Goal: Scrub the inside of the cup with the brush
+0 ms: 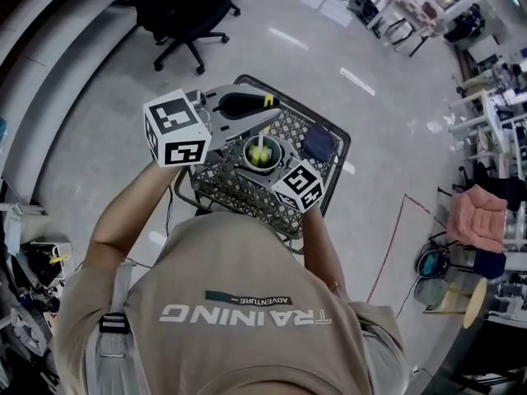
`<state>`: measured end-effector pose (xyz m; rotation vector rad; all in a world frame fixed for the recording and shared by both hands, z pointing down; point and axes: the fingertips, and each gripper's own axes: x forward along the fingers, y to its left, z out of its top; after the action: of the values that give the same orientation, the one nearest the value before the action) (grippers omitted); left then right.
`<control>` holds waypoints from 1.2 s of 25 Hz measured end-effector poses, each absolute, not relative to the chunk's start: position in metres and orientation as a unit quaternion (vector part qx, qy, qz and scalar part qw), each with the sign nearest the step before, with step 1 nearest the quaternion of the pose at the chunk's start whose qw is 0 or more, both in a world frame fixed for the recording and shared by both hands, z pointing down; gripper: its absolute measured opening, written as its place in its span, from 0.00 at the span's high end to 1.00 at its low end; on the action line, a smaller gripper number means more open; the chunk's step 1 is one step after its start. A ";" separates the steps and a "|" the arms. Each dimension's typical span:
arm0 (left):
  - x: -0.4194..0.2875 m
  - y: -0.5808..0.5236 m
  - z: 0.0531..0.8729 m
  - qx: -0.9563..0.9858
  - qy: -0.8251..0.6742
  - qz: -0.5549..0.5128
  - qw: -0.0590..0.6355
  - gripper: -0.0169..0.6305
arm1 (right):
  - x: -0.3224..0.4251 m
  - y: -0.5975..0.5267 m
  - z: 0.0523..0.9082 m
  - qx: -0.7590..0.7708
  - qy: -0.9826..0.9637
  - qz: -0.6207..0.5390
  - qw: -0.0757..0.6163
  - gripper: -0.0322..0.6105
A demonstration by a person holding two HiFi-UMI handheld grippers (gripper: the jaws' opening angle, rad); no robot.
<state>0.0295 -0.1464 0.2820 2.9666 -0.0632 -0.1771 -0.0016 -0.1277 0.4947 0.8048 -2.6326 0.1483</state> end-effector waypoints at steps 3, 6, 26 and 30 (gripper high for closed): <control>0.027 -0.144 0.276 0.995 -0.023 -0.059 0.072 0.88 | 0.000 -0.126 0.494 0.289 -0.937 0.046 0.192 0.33; 0.023 -0.141 0.263 0.994 -0.022 -0.075 0.079 0.89 | 0.008 -0.127 0.502 0.296 -0.932 0.050 0.202 0.33; 0.020 -0.145 0.314 0.988 -0.015 -0.046 0.149 0.89 | 0.024 -0.128 0.520 0.347 -0.914 0.090 0.189 0.33; 0.014 -0.139 0.309 0.992 -0.026 -0.034 0.116 0.89 | 0.025 -0.132 0.517 0.361 -0.913 0.090 0.167 0.33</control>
<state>0.0137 -0.1392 0.3093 2.9059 -0.0772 -0.0985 0.0250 -0.1318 0.5171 1.0284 -2.5984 0.2575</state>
